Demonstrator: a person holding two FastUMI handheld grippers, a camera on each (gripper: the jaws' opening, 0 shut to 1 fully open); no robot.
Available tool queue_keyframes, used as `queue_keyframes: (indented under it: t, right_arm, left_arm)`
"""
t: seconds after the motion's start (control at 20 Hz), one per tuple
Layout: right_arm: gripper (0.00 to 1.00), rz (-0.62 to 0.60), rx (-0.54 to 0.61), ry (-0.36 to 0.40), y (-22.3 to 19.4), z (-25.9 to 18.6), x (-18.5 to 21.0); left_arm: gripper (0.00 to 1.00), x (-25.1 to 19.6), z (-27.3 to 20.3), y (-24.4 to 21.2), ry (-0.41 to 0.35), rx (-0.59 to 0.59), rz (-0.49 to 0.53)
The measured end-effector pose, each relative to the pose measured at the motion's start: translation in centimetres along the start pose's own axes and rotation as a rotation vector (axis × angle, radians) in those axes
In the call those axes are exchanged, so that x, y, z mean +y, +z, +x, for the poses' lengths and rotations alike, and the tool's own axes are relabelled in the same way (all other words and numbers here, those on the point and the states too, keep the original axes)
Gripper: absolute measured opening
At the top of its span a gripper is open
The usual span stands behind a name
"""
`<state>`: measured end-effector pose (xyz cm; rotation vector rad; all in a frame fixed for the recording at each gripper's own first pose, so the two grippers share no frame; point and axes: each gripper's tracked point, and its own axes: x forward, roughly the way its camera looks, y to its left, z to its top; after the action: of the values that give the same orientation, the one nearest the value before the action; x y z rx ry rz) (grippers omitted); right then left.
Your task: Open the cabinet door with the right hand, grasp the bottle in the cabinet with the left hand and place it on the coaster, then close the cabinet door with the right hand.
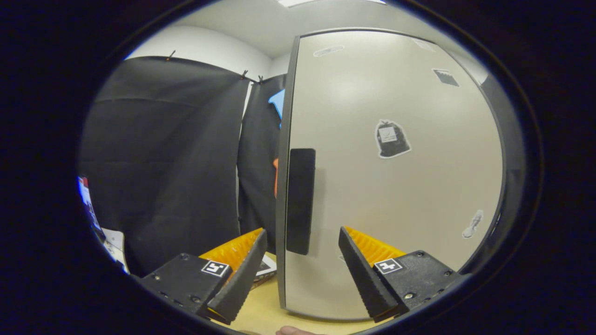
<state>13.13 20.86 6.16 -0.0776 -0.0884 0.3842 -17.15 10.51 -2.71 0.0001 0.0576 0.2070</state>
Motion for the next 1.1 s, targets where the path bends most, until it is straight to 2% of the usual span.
queue_keyframes:
  t: [0.1,0.15,0.2,0.25,0.3,0.35,0.4,0.45,0.5,0.55,0.85,1.1]
  right_arm:
    - [0.98,-0.047,0.008,-0.057,-0.5,1.3,-0.7]
    - [0.95,-0.052,0.012,-0.055,-0.7,1.8,-0.4]
    - [0.97,-0.060,0.018,-0.045,-1.0,2.1,0.1]
    - [0.92,-0.083,0.034,-0.042,-1.3,2.4,0.6]
    - [0.86,-0.107,0.045,-0.028,-1.7,2.6,1.0]
    - [0.69,-0.127,0.038,-0.051,-1.6,2.4,0.8]
    - [0.63,-0.138,0.037,-0.079,-1.6,2.7,0.1]
    - [0.52,-0.118,0.030,-0.072,-1.5,2.5,-0.2]
    - [0.37,-0.095,0.035,-0.057,-1.6,2.8,0.0]
    - [0.33,-0.104,0.041,-0.051,-1.6,2.8,-0.1]
    - [0.25,-0.080,0.062,-0.053,-1.5,2.4,0.0]
    - [0.24,-0.044,0.061,-0.024,-1.5,0.3,1.1]
  left_arm:
    - [0.95,1.3,-0.7,-0.2,0.030,0.004,-0.006]
    - [0.95,2.0,-0.9,-0.4,0.047,0.008,-0.011]
    - [0.95,2.8,-1.0,-0.7,0.066,0.015,-0.017]
    - [0.95,3.5,-1.2,-0.9,0.084,0.023,-0.026]
    - [0.95,4.0,-1.3,-1.3,0.099,0.032,-0.038]
    - [0.95,4.3,-1.3,-1.7,0.107,0.044,-0.057]
    - [0.95,4.5,-1.4,-2.2,0.116,0.057,-0.082]
    - [0.95,4.7,-1.5,-2.5,0.122,0.066,-0.106]
    - [0.95,4.7,-1.6,-2.7,0.127,0.072,-0.123]
    - [0.95,4.9,-1.6,-2.9,0.132,0.075,-0.131]
    - [0.95,4.5,-1.3,-2.9,0.119,0.079,-0.116]
    - [0.95,4.3,-1.4,-3.7,0.093,0.097,-0.074]
